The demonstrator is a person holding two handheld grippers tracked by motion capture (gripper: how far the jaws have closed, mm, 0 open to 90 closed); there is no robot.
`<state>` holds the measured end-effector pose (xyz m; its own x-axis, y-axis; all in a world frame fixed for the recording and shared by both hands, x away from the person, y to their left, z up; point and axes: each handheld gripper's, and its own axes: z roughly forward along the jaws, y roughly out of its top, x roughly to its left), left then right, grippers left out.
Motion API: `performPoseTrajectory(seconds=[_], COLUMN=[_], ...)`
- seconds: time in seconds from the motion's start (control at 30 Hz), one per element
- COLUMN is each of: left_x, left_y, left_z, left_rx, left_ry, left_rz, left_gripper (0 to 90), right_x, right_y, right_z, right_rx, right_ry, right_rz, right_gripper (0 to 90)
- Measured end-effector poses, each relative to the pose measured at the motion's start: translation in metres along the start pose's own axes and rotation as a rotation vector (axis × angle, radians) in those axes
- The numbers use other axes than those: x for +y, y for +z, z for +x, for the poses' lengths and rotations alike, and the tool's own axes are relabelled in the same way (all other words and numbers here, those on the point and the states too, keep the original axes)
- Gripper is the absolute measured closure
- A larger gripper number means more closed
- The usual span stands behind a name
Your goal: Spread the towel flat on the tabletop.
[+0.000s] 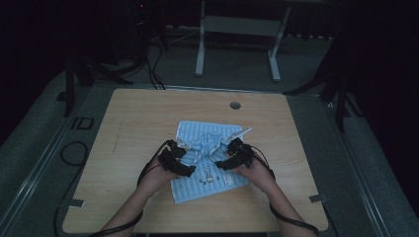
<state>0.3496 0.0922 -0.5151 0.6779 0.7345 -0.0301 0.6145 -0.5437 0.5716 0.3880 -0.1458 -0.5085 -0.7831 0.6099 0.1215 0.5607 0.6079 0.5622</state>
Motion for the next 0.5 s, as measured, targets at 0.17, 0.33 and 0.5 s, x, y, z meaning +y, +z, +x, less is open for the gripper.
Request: performPoseTrajectory(seconds=[0.17,0.33,0.5], left_x=[0.011,0.019,0.023], left_y=[0.011,0.018,0.019], left_z=[-0.009,-0.012,-0.012], left_rx=[-0.002,0.023,0.050], left_ry=[0.038,0.058,0.042], left_rz=[0.001,-0.001,-0.028], left_gripper=[30.7,42.7,69.1], right_x=[0.008,0.014,0.016], right_y=[0.013,0.027,0.031], right_z=[0.010,0.011,0.011], right_rx=[-0.009,-0.045,-0.083], right_ry=[-0.048,-0.065,-0.084], right_rz=[0.021,0.041,0.056], right_gripper=[30.2,43.8,71.8])
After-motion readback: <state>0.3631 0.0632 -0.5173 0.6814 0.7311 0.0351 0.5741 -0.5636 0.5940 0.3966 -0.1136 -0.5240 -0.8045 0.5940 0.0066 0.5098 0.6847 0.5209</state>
